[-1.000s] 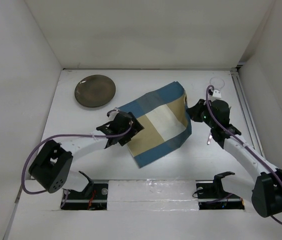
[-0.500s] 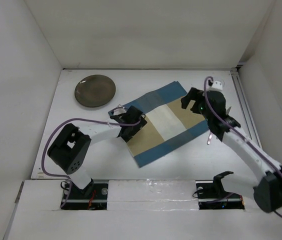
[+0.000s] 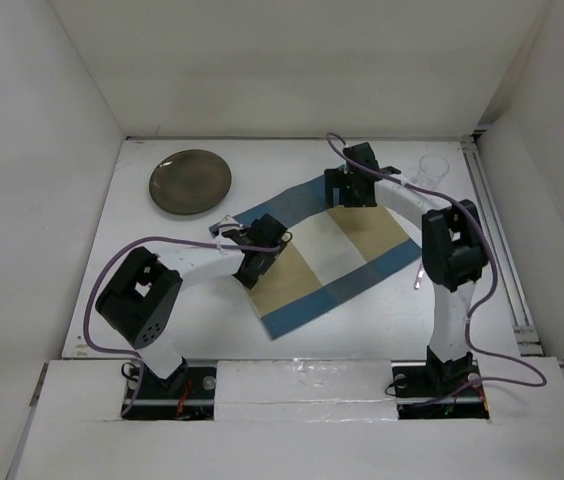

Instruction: Set the dinner table for one person

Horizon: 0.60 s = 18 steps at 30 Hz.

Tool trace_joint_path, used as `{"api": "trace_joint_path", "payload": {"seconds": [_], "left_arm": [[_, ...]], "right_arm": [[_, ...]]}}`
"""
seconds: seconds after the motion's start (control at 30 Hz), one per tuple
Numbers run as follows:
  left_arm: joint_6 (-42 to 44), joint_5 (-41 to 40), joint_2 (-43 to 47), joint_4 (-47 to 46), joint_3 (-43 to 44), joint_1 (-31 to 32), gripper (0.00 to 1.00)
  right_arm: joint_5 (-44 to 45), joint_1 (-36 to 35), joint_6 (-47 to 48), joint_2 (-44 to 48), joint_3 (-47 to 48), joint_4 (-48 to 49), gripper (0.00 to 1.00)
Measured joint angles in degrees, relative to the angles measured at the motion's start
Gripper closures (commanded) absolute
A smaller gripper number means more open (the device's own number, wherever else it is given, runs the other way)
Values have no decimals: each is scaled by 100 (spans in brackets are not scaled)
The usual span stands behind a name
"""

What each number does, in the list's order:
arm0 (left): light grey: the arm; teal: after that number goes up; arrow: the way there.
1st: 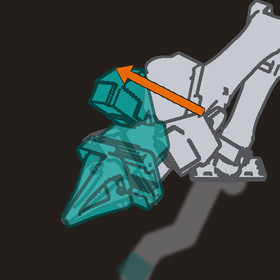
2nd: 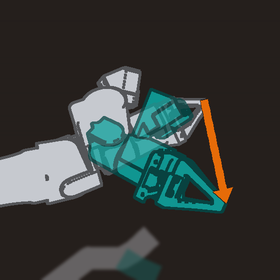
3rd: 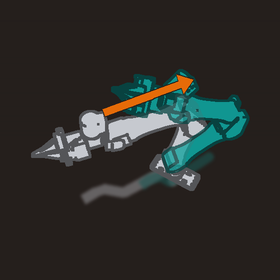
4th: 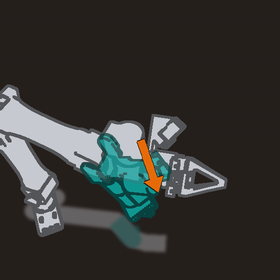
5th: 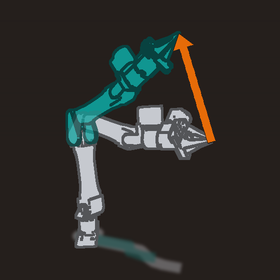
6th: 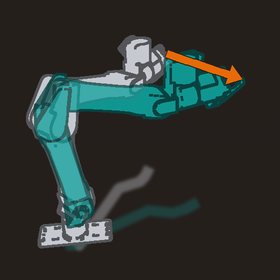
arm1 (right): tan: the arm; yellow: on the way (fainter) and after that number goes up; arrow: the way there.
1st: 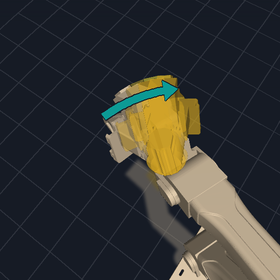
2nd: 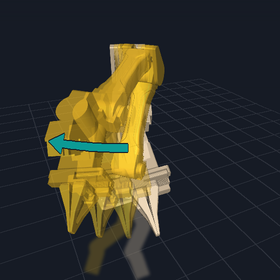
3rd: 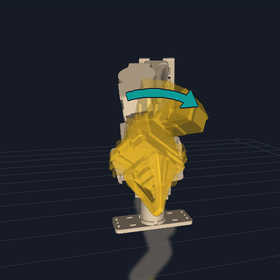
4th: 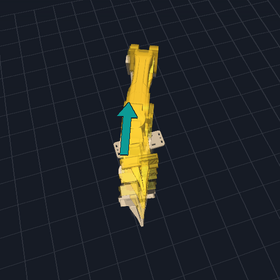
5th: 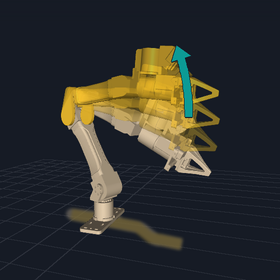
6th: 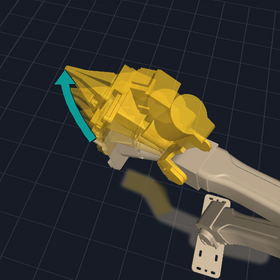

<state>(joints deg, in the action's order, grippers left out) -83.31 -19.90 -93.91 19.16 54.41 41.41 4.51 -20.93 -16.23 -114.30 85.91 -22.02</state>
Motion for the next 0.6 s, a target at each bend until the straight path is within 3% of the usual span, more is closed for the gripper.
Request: {"api": "trace_joint_path", "payload": {"seconds": [0.37,0.6], "left_arm": [[140,-92,-127,396,205,-195,0],[800,26,-474,518,638,-601,0]], "right_arm": [[-173,-52,769,-1856,2531,-1788,0],[-382,155,914,-1845,2564,-2055,0]]}}
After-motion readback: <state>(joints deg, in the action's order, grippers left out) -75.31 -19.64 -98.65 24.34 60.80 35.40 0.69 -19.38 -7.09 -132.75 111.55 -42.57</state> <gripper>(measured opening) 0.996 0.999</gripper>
